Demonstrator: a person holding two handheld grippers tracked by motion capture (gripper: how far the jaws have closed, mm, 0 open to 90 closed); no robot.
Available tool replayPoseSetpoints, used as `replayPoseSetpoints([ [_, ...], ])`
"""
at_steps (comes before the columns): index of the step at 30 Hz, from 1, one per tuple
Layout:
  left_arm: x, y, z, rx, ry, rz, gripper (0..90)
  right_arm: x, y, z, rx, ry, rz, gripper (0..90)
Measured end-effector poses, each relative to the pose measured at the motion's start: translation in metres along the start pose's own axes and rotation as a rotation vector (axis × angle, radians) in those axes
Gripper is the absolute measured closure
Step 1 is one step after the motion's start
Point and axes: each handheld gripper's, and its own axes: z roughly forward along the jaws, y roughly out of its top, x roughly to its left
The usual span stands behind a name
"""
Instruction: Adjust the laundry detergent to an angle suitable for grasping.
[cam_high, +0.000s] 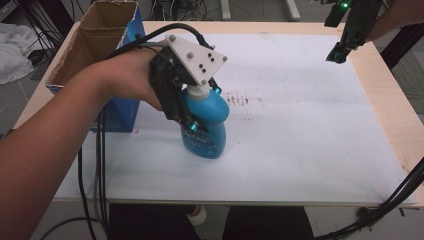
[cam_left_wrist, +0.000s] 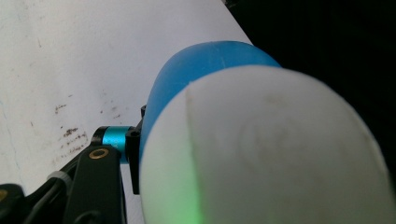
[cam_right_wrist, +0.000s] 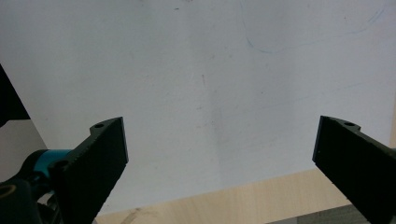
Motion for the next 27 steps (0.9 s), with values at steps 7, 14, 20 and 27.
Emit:
replayPoseSetpoints([
  [7, -0.0007, -0.0038, 0.0008, 0.001, 0.012, -0.002, 39.7, -0.0011, 0.0009, 0.002, 0.003, 0.003, -0.001, 2.5],
  [14, -0.0026, -0.0023, 0.0011, 0.016, 0.017, -0.021, 39.1, -0.0022, 0.0021, 0.0032, 0.001, 0.003, -0.003, 2.5],
  [20, -0.0043, 0.001, -0.0011, 0.001, 0.03, -0.064, 31.0, -0.0021, 0.0025, 0.0035, 0.004, -0.001, -0.006, 2.5],
  [27, -0.0063, 0.0045, -0.0061, 0.031, 0.053, -0.085, 24.5, -0.0019, 0.0018, 0.0025, 0.001, -0.002, -0.005, 2.5],
])
